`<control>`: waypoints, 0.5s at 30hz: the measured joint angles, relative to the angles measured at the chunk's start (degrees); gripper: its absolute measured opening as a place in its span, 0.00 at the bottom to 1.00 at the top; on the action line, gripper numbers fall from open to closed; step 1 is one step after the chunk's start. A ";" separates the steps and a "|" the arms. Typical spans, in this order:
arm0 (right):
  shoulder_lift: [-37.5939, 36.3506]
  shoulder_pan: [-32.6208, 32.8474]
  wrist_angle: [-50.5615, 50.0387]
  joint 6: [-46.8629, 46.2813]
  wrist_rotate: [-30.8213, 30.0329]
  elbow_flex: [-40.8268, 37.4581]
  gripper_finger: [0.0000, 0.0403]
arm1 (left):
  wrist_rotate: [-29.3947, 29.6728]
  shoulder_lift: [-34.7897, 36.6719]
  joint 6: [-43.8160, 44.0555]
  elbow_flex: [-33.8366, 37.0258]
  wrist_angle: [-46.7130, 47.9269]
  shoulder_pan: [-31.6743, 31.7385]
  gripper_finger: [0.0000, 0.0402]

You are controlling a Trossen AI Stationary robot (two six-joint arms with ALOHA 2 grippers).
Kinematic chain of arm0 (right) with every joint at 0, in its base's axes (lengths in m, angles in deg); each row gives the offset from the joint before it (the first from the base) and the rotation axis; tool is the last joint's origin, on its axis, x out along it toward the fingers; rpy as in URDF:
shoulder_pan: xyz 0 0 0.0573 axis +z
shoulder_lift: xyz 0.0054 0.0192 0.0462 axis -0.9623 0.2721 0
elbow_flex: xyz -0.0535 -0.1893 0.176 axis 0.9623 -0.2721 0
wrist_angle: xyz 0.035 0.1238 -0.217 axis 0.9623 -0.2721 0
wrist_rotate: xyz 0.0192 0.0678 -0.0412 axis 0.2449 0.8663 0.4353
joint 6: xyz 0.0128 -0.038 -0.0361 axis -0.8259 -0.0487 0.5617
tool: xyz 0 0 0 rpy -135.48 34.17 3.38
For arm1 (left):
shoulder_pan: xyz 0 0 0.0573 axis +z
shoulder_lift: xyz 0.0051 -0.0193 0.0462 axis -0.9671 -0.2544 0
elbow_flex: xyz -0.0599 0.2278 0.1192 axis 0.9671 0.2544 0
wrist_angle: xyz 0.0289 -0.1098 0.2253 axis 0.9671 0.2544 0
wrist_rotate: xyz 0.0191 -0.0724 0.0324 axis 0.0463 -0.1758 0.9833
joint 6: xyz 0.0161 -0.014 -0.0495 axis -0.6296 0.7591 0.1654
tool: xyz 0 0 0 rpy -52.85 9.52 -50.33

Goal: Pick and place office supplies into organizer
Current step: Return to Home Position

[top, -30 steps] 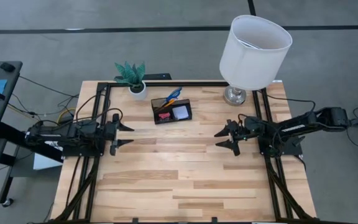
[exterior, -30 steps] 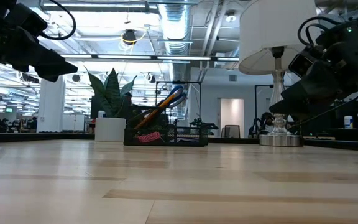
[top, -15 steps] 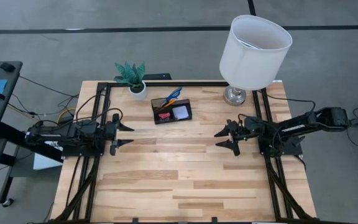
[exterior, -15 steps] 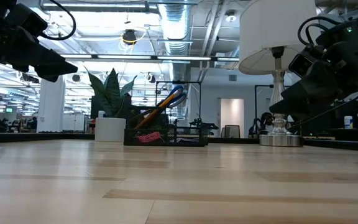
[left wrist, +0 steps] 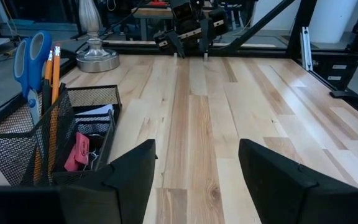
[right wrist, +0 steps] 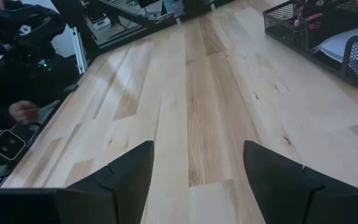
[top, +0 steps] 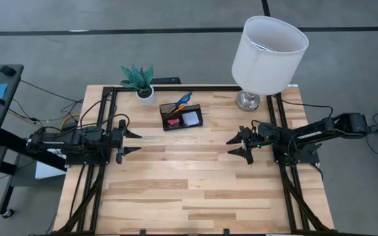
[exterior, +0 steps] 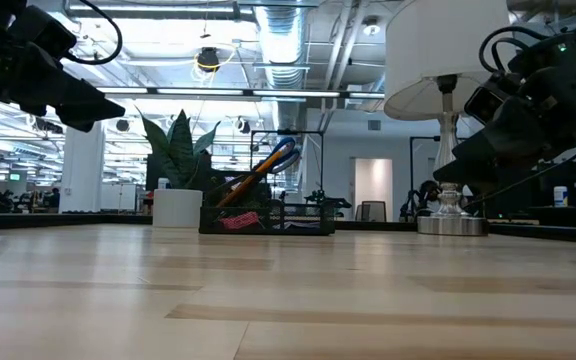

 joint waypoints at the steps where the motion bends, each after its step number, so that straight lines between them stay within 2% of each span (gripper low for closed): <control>1: 0.00 0.00 0.02 0.01 0.00 0.00 0.60 | 0.00 0.00 0.06 0.00 0.01 0.00 0.56; 15: 0.00 0.00 0.01 0.01 0.00 0.00 0.60 | 0.00 0.00 0.05 0.02 0.03 -0.01 0.56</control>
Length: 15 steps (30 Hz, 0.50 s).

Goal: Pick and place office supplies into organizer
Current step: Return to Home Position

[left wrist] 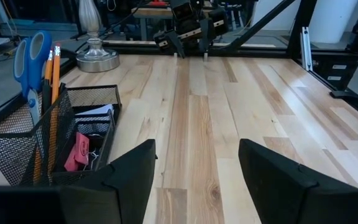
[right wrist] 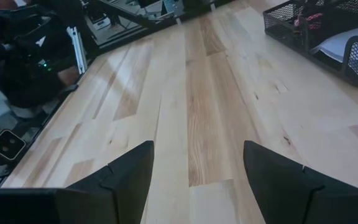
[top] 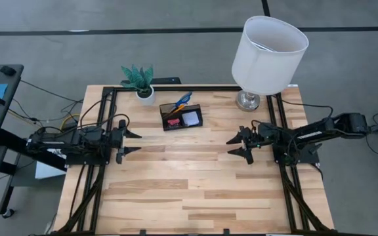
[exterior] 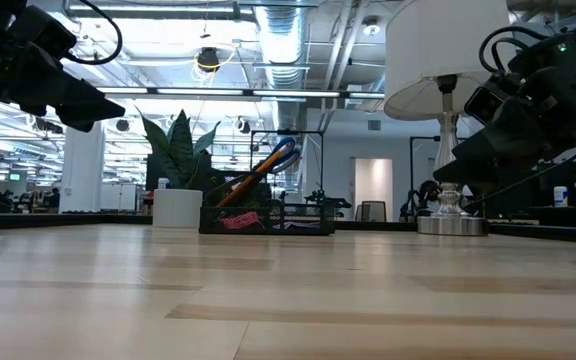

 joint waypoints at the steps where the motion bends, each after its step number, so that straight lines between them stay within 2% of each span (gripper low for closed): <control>1: 0.00 0.00 0.00 0.00 0.00 0.00 0.60 | 0.00 0.00 0.04 0.00 0.00 0.00 0.56; 15: 0.00 0.00 -0.01 0.00 0.00 0.00 0.60 | 0.00 0.00 0.31 0.00 0.01 0.00 0.56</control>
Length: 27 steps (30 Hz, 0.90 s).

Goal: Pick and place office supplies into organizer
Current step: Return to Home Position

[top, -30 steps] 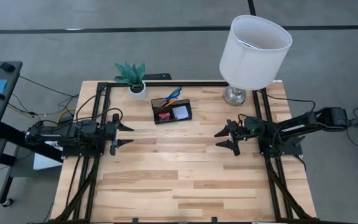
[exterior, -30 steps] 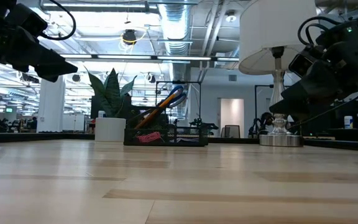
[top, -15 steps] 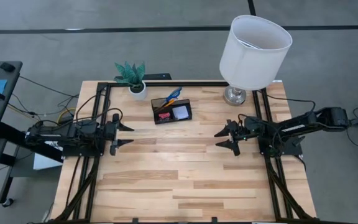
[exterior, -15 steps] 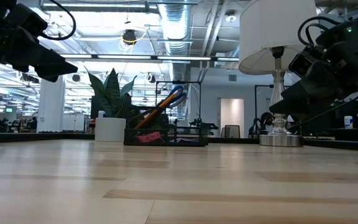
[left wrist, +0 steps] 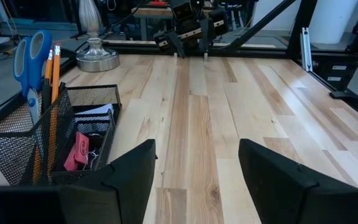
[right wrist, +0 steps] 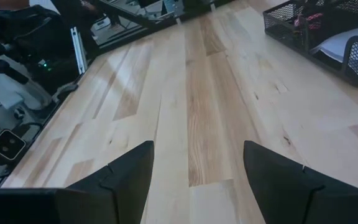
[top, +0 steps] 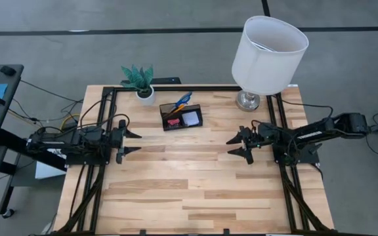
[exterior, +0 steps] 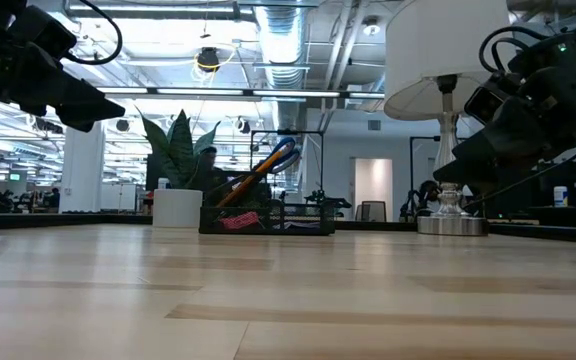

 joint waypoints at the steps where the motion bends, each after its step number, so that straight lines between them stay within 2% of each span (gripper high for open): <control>1: 0.00 0.00 0.01 0.00 0.00 0.00 0.60 | 0.00 0.00 0.00 0.00 -0.01 -0.01 0.56; 27: 0.00 0.00 0.00 0.00 0.00 0.00 0.60 | 0.00 -0.02 -0.15 0.02 0.01 0.01 0.56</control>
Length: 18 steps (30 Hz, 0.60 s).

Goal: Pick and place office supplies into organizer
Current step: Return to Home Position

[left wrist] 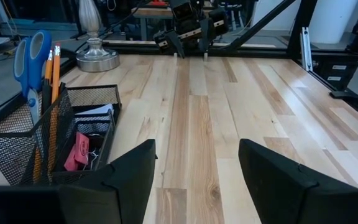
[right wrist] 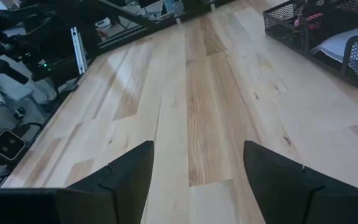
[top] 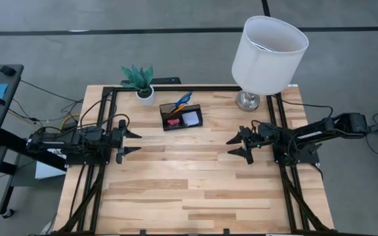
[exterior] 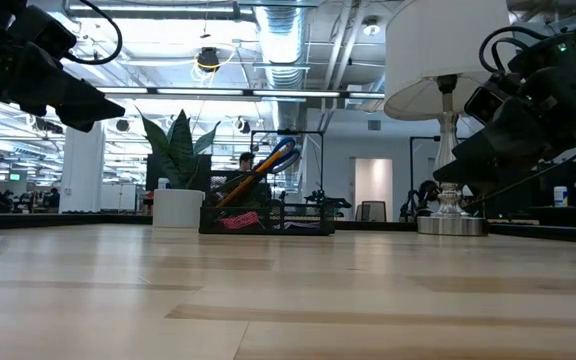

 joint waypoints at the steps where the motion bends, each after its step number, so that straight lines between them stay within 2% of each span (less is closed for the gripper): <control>1: 0.00 0.00 0.00 -0.02 0.00 0.00 0.60 | 0.00 0.00 0.00 0.00 0.00 -0.02 0.56; 18: 0.00 0.00 0.00 0.00 0.01 0.00 0.60 | 0.00 0.00 -0.11 0.00 0.00 0.00 0.56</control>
